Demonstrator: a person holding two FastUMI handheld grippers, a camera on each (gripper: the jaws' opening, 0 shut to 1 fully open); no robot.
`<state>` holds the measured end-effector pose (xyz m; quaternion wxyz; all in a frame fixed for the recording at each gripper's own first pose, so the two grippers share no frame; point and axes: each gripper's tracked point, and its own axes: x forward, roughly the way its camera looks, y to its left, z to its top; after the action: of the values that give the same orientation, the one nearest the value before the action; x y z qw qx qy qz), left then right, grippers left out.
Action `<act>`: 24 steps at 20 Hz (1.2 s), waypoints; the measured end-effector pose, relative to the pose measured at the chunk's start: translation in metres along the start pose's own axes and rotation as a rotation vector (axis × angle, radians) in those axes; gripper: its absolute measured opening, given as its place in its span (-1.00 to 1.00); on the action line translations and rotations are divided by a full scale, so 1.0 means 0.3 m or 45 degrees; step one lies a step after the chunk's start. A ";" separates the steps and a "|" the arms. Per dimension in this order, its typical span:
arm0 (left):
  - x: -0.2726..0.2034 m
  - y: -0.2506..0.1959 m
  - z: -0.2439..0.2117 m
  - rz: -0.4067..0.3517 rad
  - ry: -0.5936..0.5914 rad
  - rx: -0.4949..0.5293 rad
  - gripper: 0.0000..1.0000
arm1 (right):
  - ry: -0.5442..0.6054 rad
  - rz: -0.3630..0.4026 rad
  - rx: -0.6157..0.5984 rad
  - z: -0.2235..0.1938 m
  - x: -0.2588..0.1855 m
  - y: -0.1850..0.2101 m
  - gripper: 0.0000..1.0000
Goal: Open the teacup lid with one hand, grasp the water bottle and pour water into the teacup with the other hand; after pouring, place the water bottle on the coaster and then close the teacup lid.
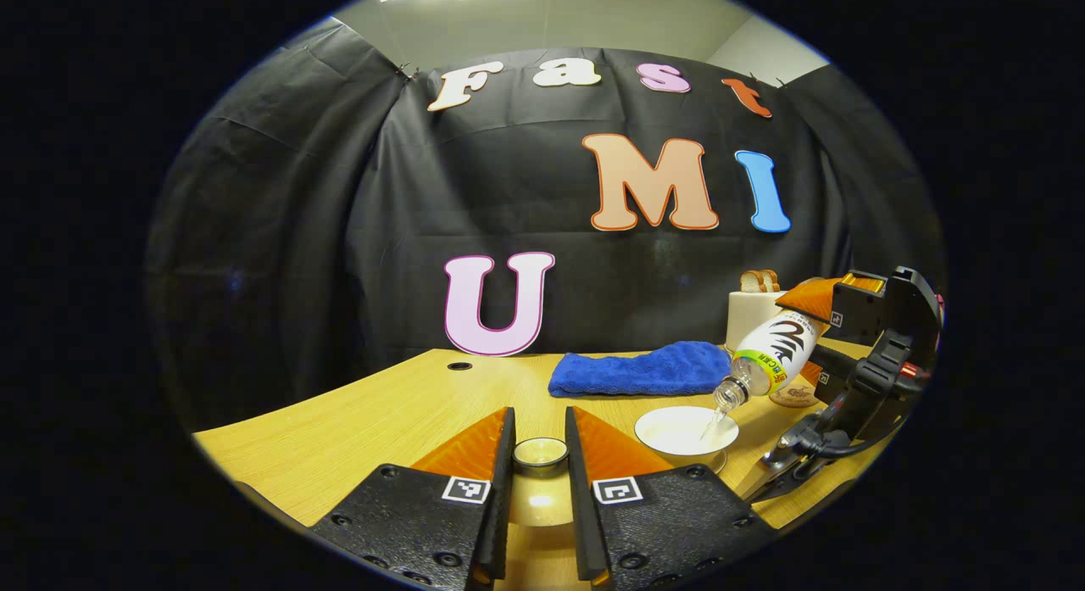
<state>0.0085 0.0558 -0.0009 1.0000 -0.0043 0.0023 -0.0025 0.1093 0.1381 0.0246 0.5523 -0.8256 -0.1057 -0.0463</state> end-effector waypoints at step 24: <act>-0.001 -0.001 0.003 0.002 0.000 0.000 -0.41 | -0.090 -0.269 -0.187 0.010 0.003 -0.149 0.24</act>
<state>0.0083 0.0554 0.0000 1.0000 -0.0043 0.0023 -0.0018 0.1001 0.1574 0.0641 0.4783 -0.8492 -0.2079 -0.0827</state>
